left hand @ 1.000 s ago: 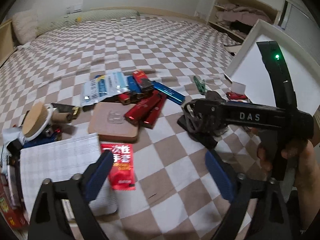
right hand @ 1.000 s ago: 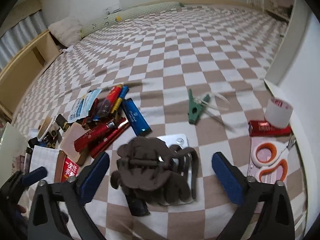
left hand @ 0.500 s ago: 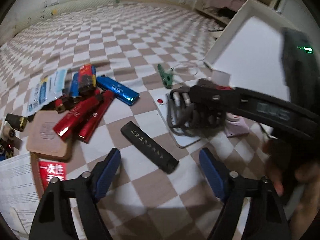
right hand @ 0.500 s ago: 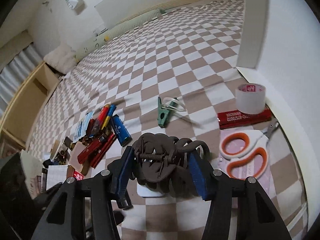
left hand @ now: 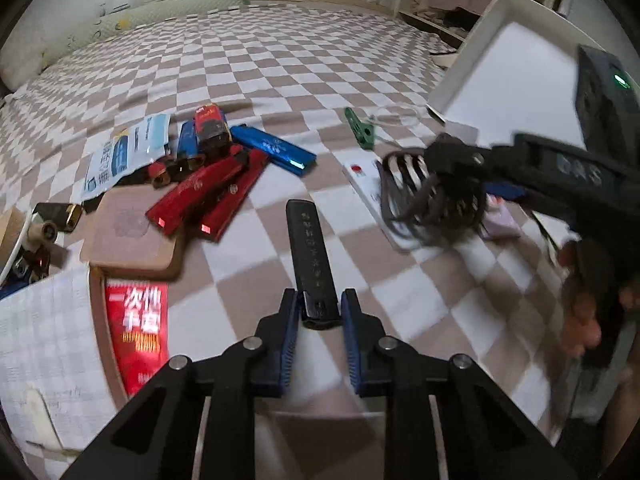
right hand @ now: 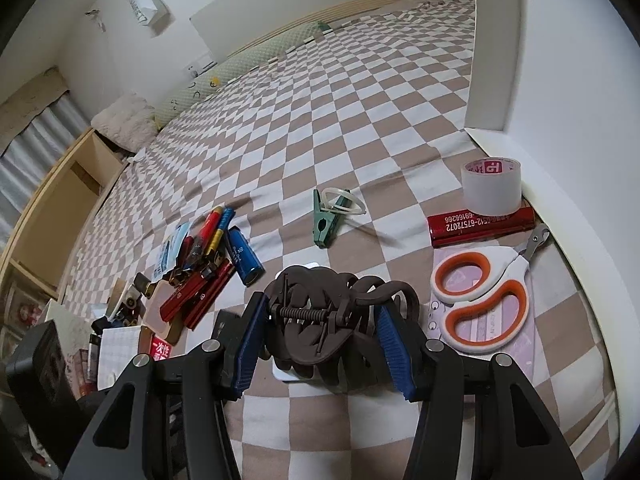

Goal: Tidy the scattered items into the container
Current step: 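Close right gripper on the black claw clip while left gripper reaches the black cylinder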

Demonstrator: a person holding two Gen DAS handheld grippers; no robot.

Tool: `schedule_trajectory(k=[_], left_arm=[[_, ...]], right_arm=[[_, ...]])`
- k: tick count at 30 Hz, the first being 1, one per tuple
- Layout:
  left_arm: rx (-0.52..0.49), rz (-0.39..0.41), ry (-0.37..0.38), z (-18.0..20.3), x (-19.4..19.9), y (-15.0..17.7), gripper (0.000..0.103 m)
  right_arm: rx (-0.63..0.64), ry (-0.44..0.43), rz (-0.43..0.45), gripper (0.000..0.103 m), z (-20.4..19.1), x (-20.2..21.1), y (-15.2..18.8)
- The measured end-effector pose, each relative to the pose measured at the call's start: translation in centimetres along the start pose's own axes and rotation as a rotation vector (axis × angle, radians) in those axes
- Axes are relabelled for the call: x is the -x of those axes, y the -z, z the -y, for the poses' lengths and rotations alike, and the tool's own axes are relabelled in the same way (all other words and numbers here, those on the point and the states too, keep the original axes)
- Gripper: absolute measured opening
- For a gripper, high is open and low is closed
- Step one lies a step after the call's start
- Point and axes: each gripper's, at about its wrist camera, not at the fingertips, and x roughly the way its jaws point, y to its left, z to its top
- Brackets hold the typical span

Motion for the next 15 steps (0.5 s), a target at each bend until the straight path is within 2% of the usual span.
schedule_trajectory(k=[3,9,12,14,15], left_arm=[[-0.049,-0.015,0.017,0.3,1.3,2.0,0.022],[-0.211,-0.051,0.067,1.7,4.9,7.4,0.022],[-0.236,-0.058,0.055,1.9,5.8,8.7,0.023],[-0.237,-0.058,0.021,1.8,6.3,9.5,0.035],[-0.232,-0.049,-0.006,1.5,6.5,9.7,0.047]], right_arm=[[-0.004,-0.003,-0.006,0.055,0.1,0.0,0.2],[0.013,-0.007,-0.008,0.055,-0.3,0.2,0.5],[0.026,-0.006,-0.012,0.055,-0.7,0.1,0.6],[0.034,-0.006,-0.020,0.055,-0.9,0.0,0.8],[0.034,-0.007,-0.024,0.055,-1.0,-0.1,0.9]])
